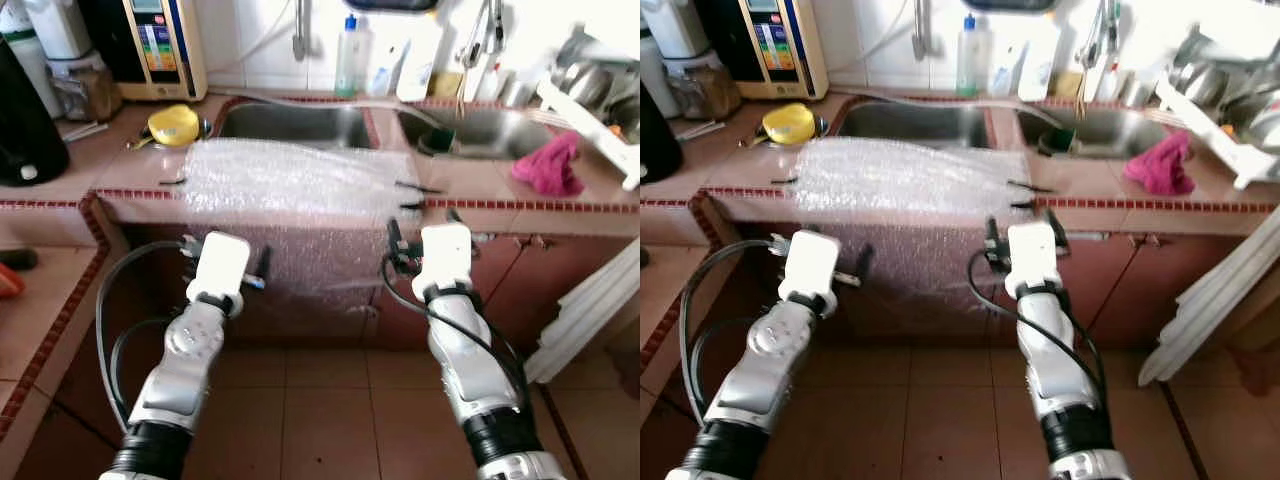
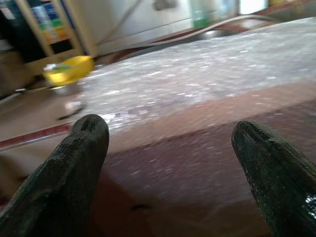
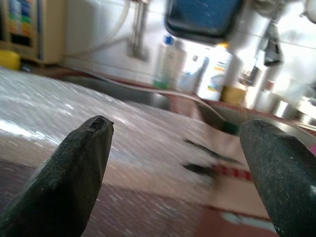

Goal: Kitchen organization

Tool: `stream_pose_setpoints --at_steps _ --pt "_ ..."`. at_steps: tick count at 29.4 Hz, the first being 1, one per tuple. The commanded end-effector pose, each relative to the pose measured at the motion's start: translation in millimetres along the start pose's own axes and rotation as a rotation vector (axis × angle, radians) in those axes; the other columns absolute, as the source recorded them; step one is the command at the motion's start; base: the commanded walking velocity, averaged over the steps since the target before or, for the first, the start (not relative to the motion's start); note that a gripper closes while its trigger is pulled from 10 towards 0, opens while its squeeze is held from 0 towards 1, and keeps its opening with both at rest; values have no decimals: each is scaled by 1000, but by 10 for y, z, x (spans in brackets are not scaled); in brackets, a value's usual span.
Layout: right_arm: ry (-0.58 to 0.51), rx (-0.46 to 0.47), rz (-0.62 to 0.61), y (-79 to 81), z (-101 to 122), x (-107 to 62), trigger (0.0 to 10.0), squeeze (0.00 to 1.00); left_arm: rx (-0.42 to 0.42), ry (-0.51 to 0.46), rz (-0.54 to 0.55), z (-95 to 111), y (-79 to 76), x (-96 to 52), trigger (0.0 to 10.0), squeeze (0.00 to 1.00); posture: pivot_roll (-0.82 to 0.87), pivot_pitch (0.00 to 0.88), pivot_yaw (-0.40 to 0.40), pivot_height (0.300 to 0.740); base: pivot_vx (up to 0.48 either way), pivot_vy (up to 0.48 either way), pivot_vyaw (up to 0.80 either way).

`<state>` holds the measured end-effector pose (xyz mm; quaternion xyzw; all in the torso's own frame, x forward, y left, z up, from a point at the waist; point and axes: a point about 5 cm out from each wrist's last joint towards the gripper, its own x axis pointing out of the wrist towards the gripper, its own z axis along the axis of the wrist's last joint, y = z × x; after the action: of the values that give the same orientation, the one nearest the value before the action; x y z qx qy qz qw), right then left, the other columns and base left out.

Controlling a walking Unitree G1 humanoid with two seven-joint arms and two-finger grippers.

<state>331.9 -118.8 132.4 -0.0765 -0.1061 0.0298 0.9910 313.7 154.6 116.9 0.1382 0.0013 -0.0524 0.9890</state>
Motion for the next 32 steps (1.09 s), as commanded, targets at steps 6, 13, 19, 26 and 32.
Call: stream_pose_setpoints --at_steps 6,13,19,26,32 --pt "25 18 -68 -85 -80 1 10000 0 10 33 -8 -51 0 -14 10000 0 174 0 37 740 0 0 0" --pt "77 66 -124 -170 -210 -101 10000 0 -16 11 -37 22 -106 29 10000 0 148 0 57 740 0 0 0" --pt "82 92 -120 -160 -209 -112 10000 0 17 7 11 10 -73 25 10000 0 140 0 31 740 0 0 0" --pt "15 -8 -54 -194 -87 -141 10000 0 -46 -101 152 110 100 -48 10000 0 127 0 -4 740 0 0 0" --pt "-49 -88 -25 -256 32 -188 10000 0 -122 -139 103 147 34 -118 10000 0 122 0 -17 740 0 0 0"
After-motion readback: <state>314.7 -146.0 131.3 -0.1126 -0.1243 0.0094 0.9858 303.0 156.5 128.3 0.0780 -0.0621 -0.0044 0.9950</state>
